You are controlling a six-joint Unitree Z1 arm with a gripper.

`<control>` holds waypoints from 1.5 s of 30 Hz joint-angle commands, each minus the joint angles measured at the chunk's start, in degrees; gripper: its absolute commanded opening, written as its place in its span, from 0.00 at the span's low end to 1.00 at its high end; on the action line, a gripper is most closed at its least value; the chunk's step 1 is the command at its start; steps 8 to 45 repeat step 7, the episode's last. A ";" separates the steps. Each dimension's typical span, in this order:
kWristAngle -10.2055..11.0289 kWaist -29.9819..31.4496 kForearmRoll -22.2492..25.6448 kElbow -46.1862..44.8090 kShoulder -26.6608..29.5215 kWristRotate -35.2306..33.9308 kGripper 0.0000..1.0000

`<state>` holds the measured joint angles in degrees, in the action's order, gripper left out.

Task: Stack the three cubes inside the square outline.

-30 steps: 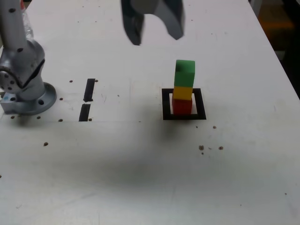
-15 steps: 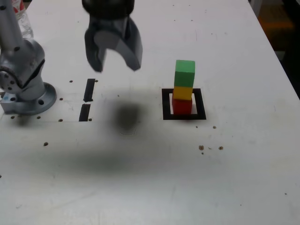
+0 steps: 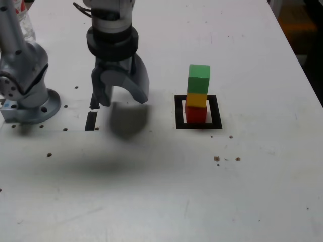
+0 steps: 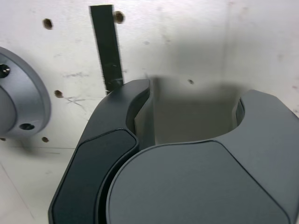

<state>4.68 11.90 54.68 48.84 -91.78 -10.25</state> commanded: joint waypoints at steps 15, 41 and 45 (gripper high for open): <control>1.86 -0.30 -1.58 -3.25 2.11 -2.75 0.69; 1.86 -0.30 -1.58 -3.25 2.11 -2.75 0.69; 1.86 -0.30 -1.58 -3.25 2.11 -2.75 0.69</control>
